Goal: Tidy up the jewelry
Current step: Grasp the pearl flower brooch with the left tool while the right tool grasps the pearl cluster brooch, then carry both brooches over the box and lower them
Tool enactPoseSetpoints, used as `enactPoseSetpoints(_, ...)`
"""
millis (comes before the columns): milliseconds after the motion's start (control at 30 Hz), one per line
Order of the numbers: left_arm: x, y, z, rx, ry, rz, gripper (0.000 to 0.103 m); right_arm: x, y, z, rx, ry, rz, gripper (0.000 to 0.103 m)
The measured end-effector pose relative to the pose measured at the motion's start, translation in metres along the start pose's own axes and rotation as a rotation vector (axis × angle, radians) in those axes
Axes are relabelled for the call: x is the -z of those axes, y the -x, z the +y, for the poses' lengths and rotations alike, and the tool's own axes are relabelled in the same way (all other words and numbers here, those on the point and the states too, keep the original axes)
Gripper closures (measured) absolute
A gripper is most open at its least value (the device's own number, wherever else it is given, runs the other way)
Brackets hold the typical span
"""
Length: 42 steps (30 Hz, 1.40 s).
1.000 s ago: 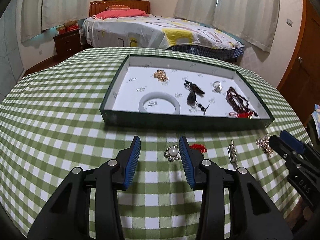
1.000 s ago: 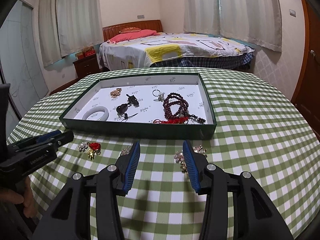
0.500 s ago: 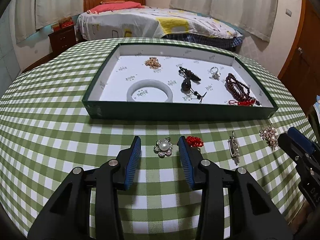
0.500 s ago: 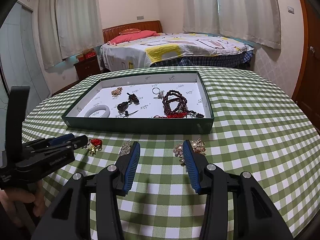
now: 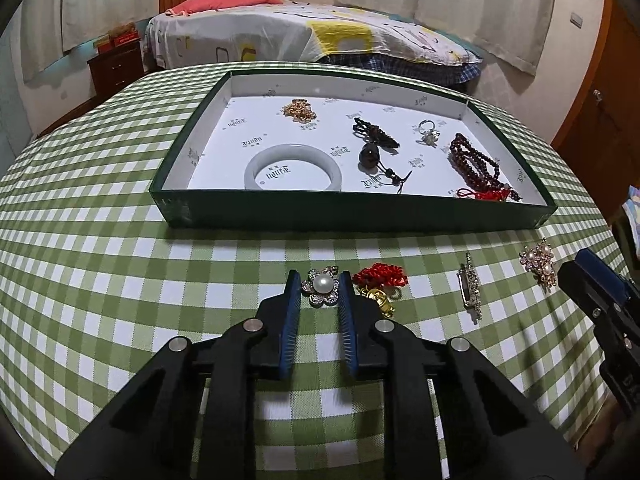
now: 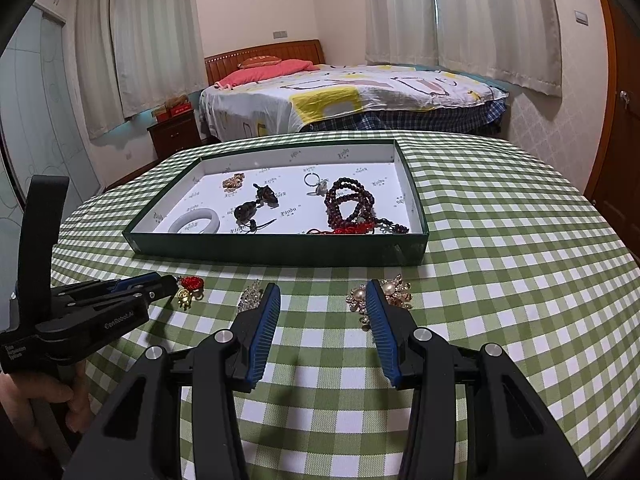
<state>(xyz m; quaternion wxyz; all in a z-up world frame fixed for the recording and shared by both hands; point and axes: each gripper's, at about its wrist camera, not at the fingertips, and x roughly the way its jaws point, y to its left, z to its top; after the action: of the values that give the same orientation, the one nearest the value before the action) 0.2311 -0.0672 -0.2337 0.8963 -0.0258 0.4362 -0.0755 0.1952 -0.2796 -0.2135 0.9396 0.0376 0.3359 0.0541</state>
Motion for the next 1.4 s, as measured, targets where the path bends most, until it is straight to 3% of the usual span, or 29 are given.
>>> enactPoseSetpoints(133,0.001,0.004,0.003,0.009,0.018,-0.021,0.084,0.0,-0.001,-0.001,0.003,-0.003,0.001,0.059)
enactPoseSetpoints(600,-0.008,0.045,0.022,-0.063,0.027,-0.179,0.084,-0.014,-0.018,-0.019,0.063,-0.034,0.036,0.059)
enactPoseSetpoints(933,-0.008,0.044,0.037,-0.067,0.056,-0.175,0.084,-0.012,-0.047,-0.027,0.086,-0.049,0.166,0.059)
enactPoseSetpoints(1000,-0.008,0.042,0.037,-0.066,0.059,-0.171,0.084,-0.011,-0.047,-0.027,0.089,-0.048,0.174,0.061)
enactPoseSetpoints(1267,-0.005,0.041,0.036,-0.064,0.065,-0.168,0.084,-0.01,-0.035,-0.03,0.075,-0.05,0.123,0.088)
enactPoseSetpoints(1400,-0.004,0.044,0.035,-0.067,0.065,-0.174,0.084,-0.01,-0.026,-0.023,0.085,-0.011,0.083,0.088)
